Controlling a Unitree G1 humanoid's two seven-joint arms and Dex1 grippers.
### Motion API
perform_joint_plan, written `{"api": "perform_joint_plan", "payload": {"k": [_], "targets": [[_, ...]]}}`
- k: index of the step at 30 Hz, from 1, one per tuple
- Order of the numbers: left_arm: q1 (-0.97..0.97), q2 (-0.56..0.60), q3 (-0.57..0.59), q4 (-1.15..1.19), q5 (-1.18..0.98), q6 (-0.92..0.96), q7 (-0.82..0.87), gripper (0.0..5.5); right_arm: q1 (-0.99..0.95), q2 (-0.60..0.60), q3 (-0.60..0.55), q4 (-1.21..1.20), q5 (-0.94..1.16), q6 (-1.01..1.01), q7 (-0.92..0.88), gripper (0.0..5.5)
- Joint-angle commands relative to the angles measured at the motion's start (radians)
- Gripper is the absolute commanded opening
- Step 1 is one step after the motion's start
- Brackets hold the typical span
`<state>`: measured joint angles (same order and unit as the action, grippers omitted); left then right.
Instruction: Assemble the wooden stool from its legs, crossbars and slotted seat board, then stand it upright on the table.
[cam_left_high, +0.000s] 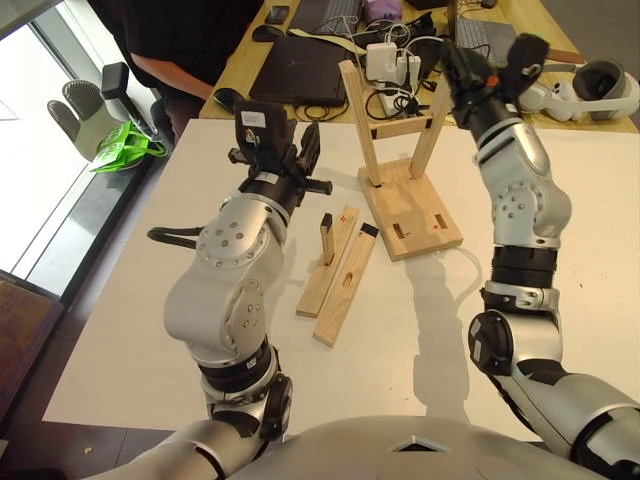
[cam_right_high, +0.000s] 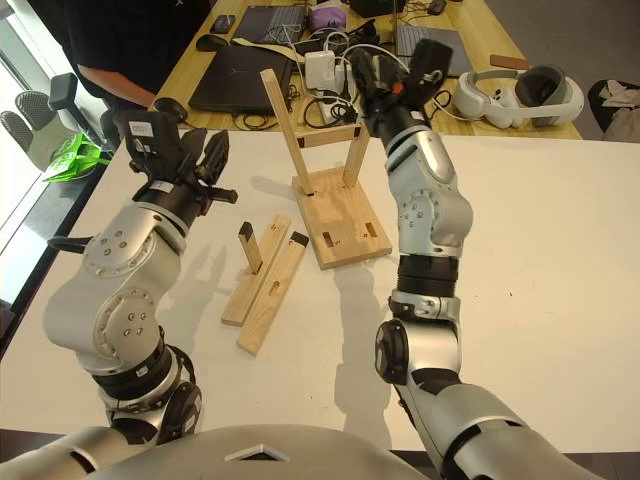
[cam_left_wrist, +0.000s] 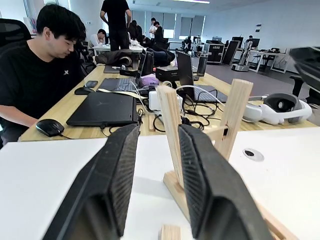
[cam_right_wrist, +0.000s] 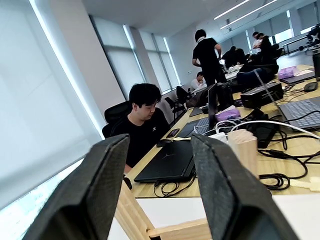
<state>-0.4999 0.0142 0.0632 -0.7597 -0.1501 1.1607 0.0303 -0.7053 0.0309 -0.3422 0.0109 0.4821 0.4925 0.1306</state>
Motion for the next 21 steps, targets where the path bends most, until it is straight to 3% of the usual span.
{"api": "perform_joint_plan", "payload": {"k": [1, 4, 6, 10, 12, 15, 21], "targets": [[-0.276, -0.046, 0.125, 0.026, -0.048, 0.006, 0.027, 1.44, 0.155, 0.079, 0.019, -0.272, 0.113, 0.127, -0.121, 2.33], [-0.418, -0.093, 0.196, 0.038, -0.094, 0.035, 0.047, 1.44, 0.321, 0.113, 0.107, -0.476, 0.142, 0.212, -0.184, 2.33], [-0.355, -0.1, 0.15, 0.031, -0.103, 0.057, 0.042, 1.44, 0.369, 0.125, 0.128, -0.533, 0.149, 0.239, -0.224, 2.33], [0.127, 0.071, -0.227, 0.114, -0.049, 0.183, 0.053, 1.44, 0.372, 0.116, 0.099, -0.574, 0.161, 0.249, -0.289, 2.33], [0.291, 0.132, -0.354, 0.163, -0.035, 0.174, 0.045, 1.44, 0.363, 0.103, 0.083, -0.576, 0.176, 0.255, -0.304, 2.33], [0.345, 0.143, -0.356, 0.208, 0.002, 0.136, 0.055, 1.44, 0.365, 0.09, 0.08, -0.58, 0.2, 0.27, -0.316, 2.33], [0.236, 0.093, -0.264, 0.132, -0.003, 0.069, 0.026, 1.44, 0.386, 0.091, 0.109, -0.59, 0.226, 0.272, -0.326, 2.33]]}}
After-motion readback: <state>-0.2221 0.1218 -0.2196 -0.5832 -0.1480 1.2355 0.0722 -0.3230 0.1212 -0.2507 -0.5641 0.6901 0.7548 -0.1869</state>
